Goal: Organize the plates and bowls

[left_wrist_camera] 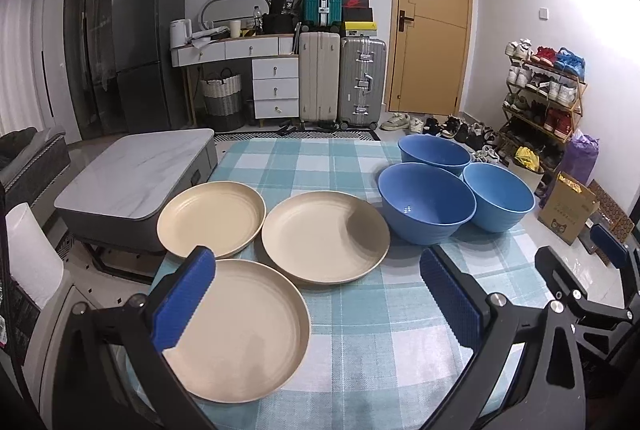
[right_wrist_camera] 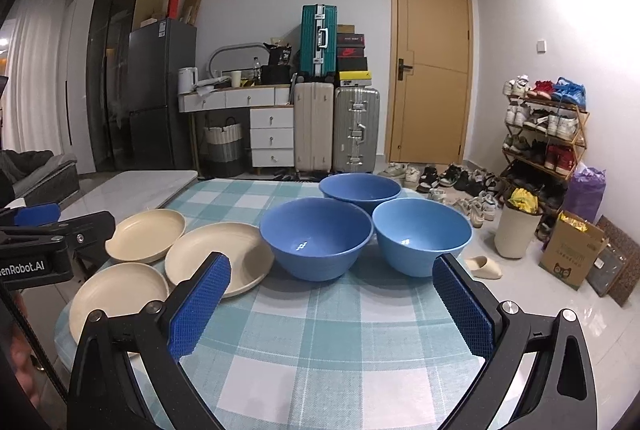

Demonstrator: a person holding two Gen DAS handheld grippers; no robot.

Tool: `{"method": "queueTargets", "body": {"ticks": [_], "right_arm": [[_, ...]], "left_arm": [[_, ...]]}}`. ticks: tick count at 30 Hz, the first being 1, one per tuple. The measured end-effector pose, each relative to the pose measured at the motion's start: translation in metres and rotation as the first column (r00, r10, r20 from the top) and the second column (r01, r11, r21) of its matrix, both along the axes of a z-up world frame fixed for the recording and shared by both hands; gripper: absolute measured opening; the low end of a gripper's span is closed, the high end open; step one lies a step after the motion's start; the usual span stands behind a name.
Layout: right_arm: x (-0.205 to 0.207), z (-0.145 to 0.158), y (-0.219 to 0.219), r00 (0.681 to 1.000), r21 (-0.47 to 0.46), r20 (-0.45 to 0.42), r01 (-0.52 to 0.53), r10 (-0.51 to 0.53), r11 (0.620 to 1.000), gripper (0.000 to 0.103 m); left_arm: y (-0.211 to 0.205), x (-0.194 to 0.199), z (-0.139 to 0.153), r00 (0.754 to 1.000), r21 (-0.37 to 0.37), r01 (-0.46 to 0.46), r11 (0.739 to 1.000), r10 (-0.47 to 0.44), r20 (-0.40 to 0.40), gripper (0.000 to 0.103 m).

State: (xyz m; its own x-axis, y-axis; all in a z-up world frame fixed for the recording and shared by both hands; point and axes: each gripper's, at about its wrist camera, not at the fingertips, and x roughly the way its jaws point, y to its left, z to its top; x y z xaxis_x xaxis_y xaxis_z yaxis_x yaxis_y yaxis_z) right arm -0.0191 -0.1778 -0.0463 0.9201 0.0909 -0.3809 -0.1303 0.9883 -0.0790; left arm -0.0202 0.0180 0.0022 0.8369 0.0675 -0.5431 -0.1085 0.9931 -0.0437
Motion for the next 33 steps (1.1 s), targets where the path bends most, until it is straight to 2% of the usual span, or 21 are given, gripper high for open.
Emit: {"method": "queueTargets", "body": {"ticks": [8,20,25,33], "right_arm": [[0.001,0.000,0.006,1.000,-0.033,-0.014,0.000,-0.001,0.999,0.103],[0.005,0.006,0.007,0.999,0.041,-0.041,-0.023,0.024,0.999,0.103],[0.006,0.005,0.007,0.999,0.033,-0.044,-0.013,0.014,0.999,0.103],[0.012,0.012,0.022,0.997,0.014,-0.037,-0.062,0.063,0.998,0.103]], "left_arm": [[0.003,0.001,-0.002,1.000,-0.003,-0.011,1.000,0.011,-0.014,0.103],[0.010,-0.003,0.000,1.000,-0.025,-0.010,1.000,0.010,0.003,0.103],[0.012,-0.003,-0.001,1.000,-0.031,-0.015,0.999,0.015,0.001,0.103],[0.023,0.000,-0.005,0.999,-0.039,-0.038,0.999,0.038,-0.006,0.103]]}}
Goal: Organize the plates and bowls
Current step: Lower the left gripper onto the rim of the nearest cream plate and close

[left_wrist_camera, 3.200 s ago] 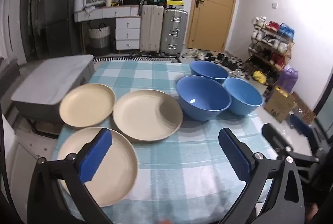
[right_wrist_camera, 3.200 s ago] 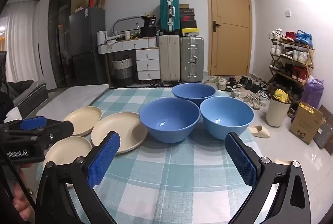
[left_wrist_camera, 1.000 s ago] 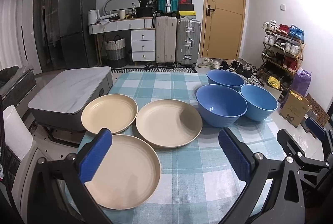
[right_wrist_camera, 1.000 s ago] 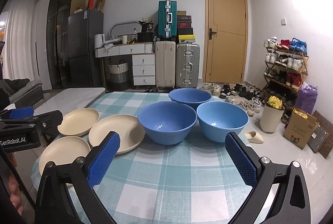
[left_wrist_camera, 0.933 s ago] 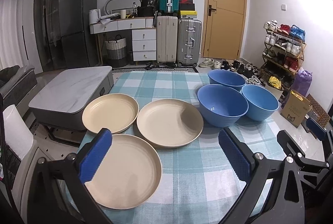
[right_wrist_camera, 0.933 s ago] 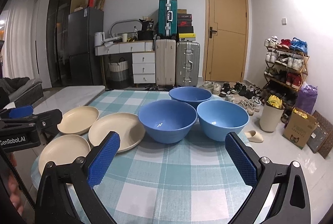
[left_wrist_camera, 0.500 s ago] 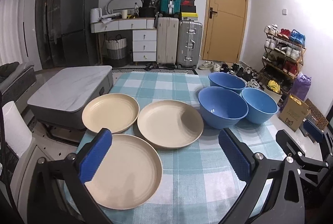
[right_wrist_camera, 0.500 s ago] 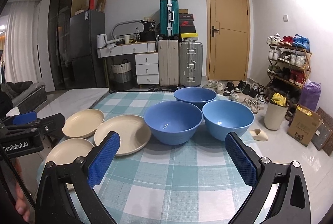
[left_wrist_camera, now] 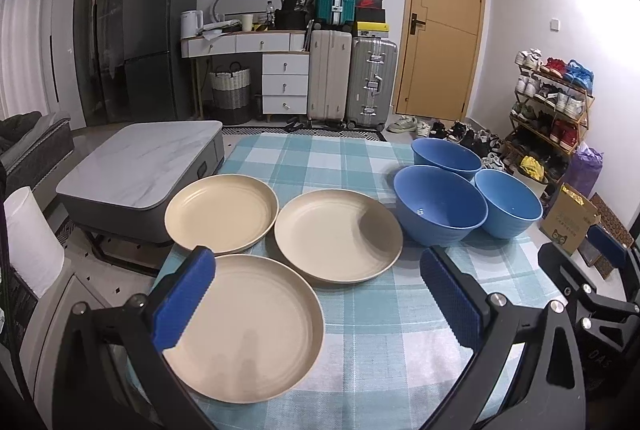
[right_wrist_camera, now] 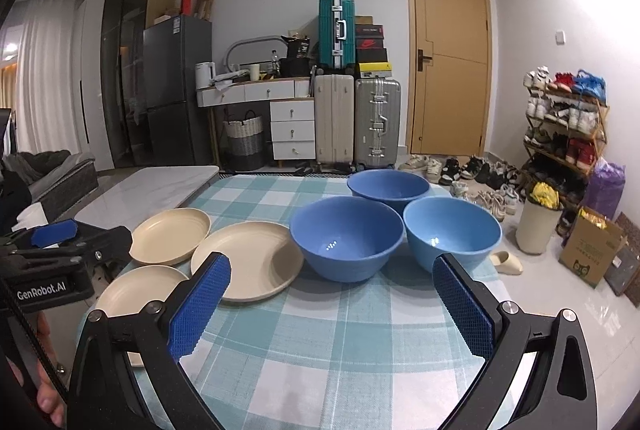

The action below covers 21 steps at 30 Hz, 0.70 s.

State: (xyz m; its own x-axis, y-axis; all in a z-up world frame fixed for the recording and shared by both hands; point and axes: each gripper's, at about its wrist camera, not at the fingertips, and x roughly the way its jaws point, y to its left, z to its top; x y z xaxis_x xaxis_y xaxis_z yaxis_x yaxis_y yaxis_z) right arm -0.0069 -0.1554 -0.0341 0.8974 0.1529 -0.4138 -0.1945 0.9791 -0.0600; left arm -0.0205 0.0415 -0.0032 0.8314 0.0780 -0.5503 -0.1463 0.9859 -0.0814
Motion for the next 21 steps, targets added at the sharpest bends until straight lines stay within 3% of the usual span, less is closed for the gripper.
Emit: {"method": "queueTargets", "body": {"ticks": [10,14,21], "right_arm": [[0.035,-0.001,0.042,0.994,-0.004,-0.054,-0.093,0.092,0.996,0.103],[0.059,0.004,0.064,0.975,0.050,-0.116,-0.183,0.188,0.982,0.103],[0.096,0.029,0.131,0.936,0.003,-0.105,-0.337,0.336,0.941,0.103]], "left_arm": [[0.027,0.012,-0.010,0.998,-0.020,-0.042,0.999,0.041,-0.039,0.103],[0.046,0.018,-0.011,0.996,-0.017,-0.076,0.997,0.076,-0.044,0.103],[0.100,0.039,-0.014,0.988,-0.015,-0.144,0.989,0.143,-0.053,0.103]]}}
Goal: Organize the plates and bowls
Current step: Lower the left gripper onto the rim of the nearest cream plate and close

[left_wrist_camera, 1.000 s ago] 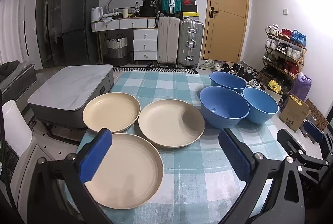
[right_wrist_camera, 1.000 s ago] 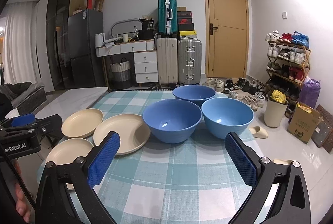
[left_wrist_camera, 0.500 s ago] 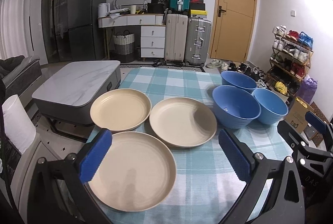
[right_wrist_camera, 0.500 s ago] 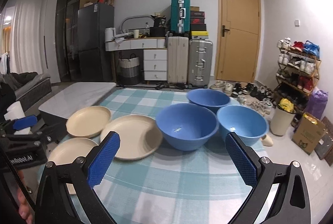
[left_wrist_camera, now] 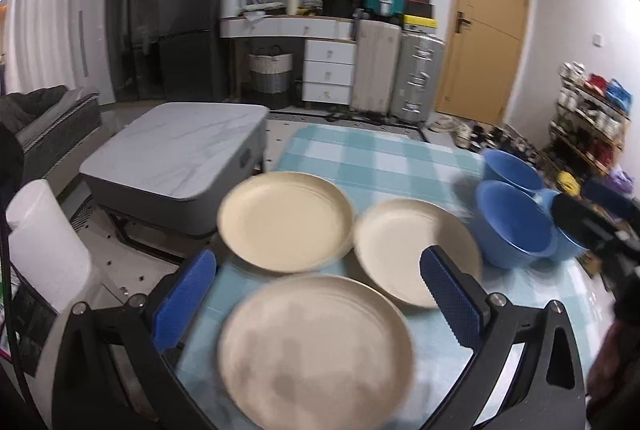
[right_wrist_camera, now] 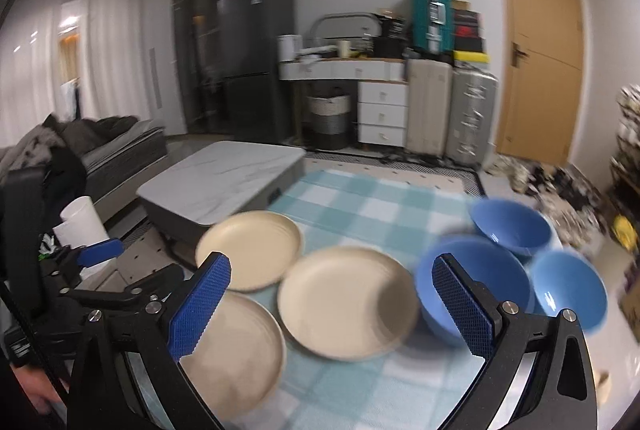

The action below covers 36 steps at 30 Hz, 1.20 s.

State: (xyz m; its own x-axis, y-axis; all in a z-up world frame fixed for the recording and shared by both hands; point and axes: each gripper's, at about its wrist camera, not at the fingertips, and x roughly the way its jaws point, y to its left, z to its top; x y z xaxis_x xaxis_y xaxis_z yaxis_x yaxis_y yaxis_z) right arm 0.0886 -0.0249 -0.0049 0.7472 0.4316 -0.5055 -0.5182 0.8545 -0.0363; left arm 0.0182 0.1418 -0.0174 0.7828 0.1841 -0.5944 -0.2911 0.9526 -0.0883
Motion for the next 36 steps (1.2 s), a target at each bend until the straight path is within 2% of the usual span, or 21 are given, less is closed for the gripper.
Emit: {"method": "queueTargets", "body": {"ticks": [6,9,11,16,19,22,25,30,33,35,36], "right_arm": [[0.047,0.013,0.054,0.991,0.008,-0.054,-0.121,0.121,0.993,0.103],[0.077,0.006,0.086,0.988,-0.057,-0.051,-0.147,0.144,0.988,0.103],[0.097,-0.004,0.102,0.987,-0.097,-0.068,-0.151,0.145,0.984,0.103],[0.168,-0.047,0.141,0.955,-0.090,-0.264,-0.164,0.136,0.982,0.103],[0.188,-0.074,0.153,0.942,-0.139,-0.317,-0.162,0.111,0.977,0.103],[0.203,-0.094,0.159,0.932,-0.164,-0.351,-0.157,0.091,0.974,0.103],[0.213,-0.112,0.169,0.931,-0.215,-0.356,-0.167,0.082,0.962,0.103],[0.225,-0.140,0.185,0.923,-0.286,-0.377,-0.191,0.072,0.939,0.103],[0.229,-0.153,0.190,0.922,-0.327,-0.383,-0.201,0.065,0.924,0.102],[0.232,-0.159,0.189,0.917,-0.322,-0.394,-0.205,0.066,0.925,0.102],[0.233,-0.160,0.189,0.914,-0.318,-0.400,-0.207,0.067,0.925,0.102]], "left_arm": [[0.053,0.028,-0.007,0.998,-0.028,-0.051,0.998,0.050,-0.040,0.103],[0.078,0.048,-0.019,0.994,-0.024,-0.082,0.996,0.080,-0.073,0.103],[0.094,0.065,-0.032,0.988,-0.031,-0.094,0.995,0.089,-0.125,0.103],[0.130,0.104,-0.071,0.972,-0.151,-0.112,0.982,0.076,-0.223,0.103],[0.137,0.124,-0.087,0.958,-0.179,-0.119,0.977,0.065,-0.280,0.102],[0.146,0.139,-0.101,0.946,-0.175,-0.120,0.977,0.059,-0.319,0.102],[0.154,0.150,-0.114,0.944,-0.229,-0.099,0.968,0.019,-0.328,0.102],[0.167,0.154,-0.127,0.935,-0.267,-0.122,0.956,0.021,-0.354,0.101],[0.170,0.155,-0.131,0.935,-0.272,-0.109,0.956,0.006,-0.354,0.097],[0.170,0.158,-0.135,0.933,-0.285,-0.095,0.954,-0.015,-0.359,0.087],[0.172,0.158,-0.138,0.931,-0.296,-0.089,0.951,-0.027,-0.365,0.086]]}}
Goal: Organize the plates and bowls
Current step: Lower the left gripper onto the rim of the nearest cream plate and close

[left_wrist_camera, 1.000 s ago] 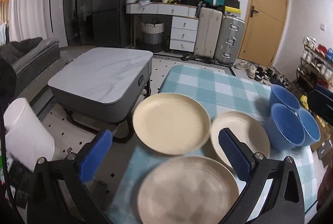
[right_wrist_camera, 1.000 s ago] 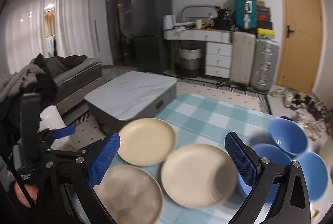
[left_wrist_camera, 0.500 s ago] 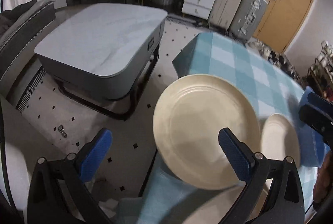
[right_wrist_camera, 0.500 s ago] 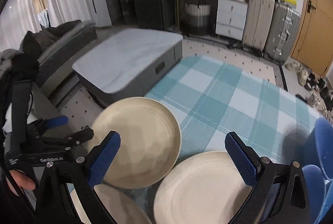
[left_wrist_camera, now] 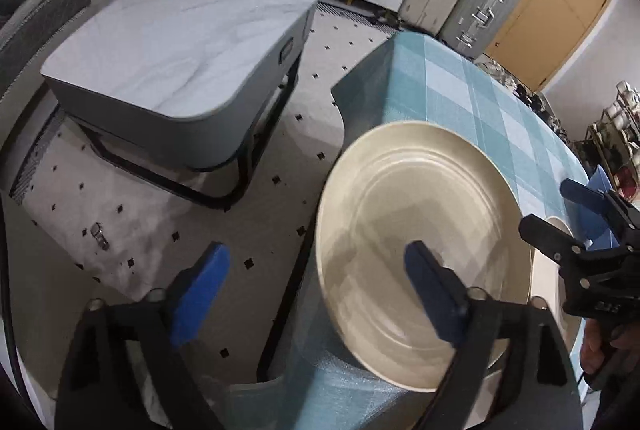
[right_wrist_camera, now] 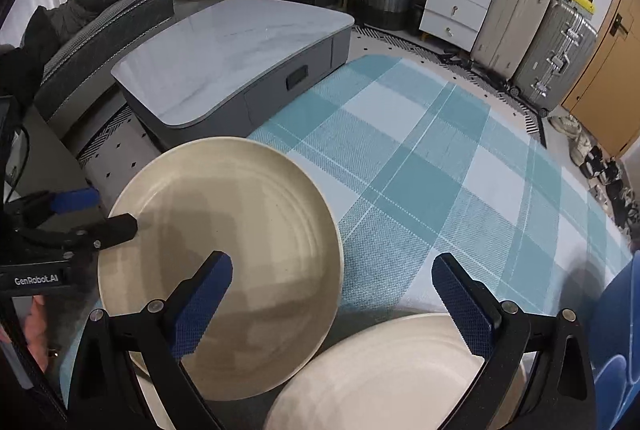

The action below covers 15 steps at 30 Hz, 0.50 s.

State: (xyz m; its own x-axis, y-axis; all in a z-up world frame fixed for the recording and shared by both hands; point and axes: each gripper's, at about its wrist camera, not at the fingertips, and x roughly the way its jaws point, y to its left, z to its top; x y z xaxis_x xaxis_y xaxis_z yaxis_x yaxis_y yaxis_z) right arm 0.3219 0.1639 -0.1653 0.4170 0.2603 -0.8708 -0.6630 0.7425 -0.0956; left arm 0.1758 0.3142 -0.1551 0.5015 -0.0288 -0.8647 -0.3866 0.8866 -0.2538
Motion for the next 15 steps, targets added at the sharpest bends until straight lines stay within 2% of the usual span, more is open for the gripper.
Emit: {"method": "queueTargets", "body": {"ticks": [2,3,4,7,10,13,15], "right_arm": [[0.003,-0.004,0.000,1.000,-0.007,-0.014,0.005,-0.005,1.000,0.099],[0.004,-0.006,0.000,1.000,-0.011,-0.018,0.003,-0.004,1.000,0.097],[0.005,-0.007,0.001,1.000,-0.013,-0.022,-0.002,0.001,1.000,0.094],[0.005,-0.012,0.002,1.000,-0.034,-0.024,-0.008,0.007,0.999,0.089],[0.009,-0.017,0.002,0.999,-0.033,-0.052,-0.005,0.003,0.999,0.077],[0.009,-0.021,0.003,0.997,-0.034,-0.072,-0.012,0.009,0.999,0.072],[0.009,-0.022,0.002,0.998,-0.047,-0.064,-0.007,0.004,0.999,0.069]], "left_arm": [[-0.001,0.002,-0.003,1.000,-0.008,0.017,1.000,-0.017,-0.005,0.080],[-0.001,0.003,-0.005,1.000,-0.011,0.024,1.000,-0.024,-0.006,0.074],[-0.001,0.003,-0.006,1.000,-0.018,0.029,0.999,-0.030,-0.009,0.064],[0.000,0.002,-0.009,0.999,-0.032,0.040,0.999,-0.040,-0.009,0.059],[0.001,0.002,-0.010,0.999,-0.031,0.049,0.998,-0.049,-0.007,0.039],[0.003,-0.001,-0.008,0.999,-0.006,0.040,0.999,-0.040,0.003,0.035],[0.005,-0.004,-0.008,1.000,-0.016,0.023,1.000,-0.023,0.006,0.033]]}}
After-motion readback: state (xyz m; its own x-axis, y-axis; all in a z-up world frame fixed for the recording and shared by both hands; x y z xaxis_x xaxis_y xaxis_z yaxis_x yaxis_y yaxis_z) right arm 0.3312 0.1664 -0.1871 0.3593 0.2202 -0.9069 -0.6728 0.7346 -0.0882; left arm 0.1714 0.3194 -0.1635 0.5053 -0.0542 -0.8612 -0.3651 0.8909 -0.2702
